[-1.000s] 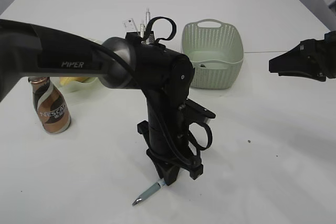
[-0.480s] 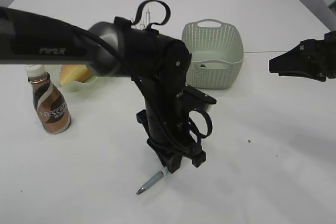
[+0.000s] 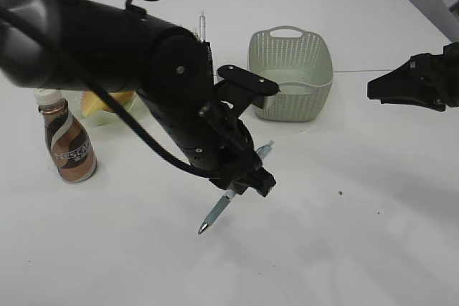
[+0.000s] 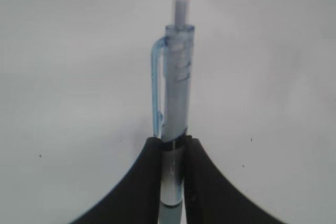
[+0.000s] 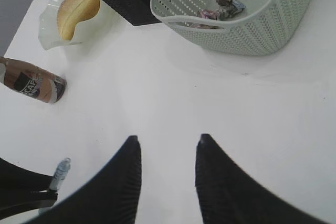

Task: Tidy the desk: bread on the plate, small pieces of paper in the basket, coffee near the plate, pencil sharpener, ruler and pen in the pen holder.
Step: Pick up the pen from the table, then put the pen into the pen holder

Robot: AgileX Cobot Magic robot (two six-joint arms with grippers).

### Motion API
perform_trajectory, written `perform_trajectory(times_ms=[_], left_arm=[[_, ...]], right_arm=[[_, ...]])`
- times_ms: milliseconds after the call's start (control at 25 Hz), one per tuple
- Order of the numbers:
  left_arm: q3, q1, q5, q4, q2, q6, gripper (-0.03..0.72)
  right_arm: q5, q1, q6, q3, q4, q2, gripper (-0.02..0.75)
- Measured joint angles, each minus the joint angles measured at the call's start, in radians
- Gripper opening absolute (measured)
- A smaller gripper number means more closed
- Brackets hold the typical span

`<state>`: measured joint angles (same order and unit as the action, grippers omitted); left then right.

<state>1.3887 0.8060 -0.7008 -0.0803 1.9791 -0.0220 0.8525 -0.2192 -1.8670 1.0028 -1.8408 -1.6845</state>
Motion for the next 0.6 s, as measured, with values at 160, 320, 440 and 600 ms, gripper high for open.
perform_trajectory(times_ms=[160, 320, 440, 600], left_arm=[[-0.181, 0.000, 0.292, 0.016, -0.119, 0.000, 0.062], [-0.291, -0.014, 0.517, 0.022, -0.188, -0.002, 0.062], [-0.305, -0.038, 0.647, 0.038, -0.205, -0.002, 0.062], [-0.307, -0.075, 0.823, 0.047, -0.214, -0.002, 0.062]], right_arm=[[0.000, 0.000, 0.000, 0.000, 0.000, 0.000, 0.260], [0.000, 0.000, 0.000, 0.000, 0.000, 0.000, 0.260], [0.000, 0.000, 0.000, 0.000, 0.000, 0.000, 0.259], [0.000, 0.000, 0.000, 0.000, 0.000, 0.000, 0.259]])
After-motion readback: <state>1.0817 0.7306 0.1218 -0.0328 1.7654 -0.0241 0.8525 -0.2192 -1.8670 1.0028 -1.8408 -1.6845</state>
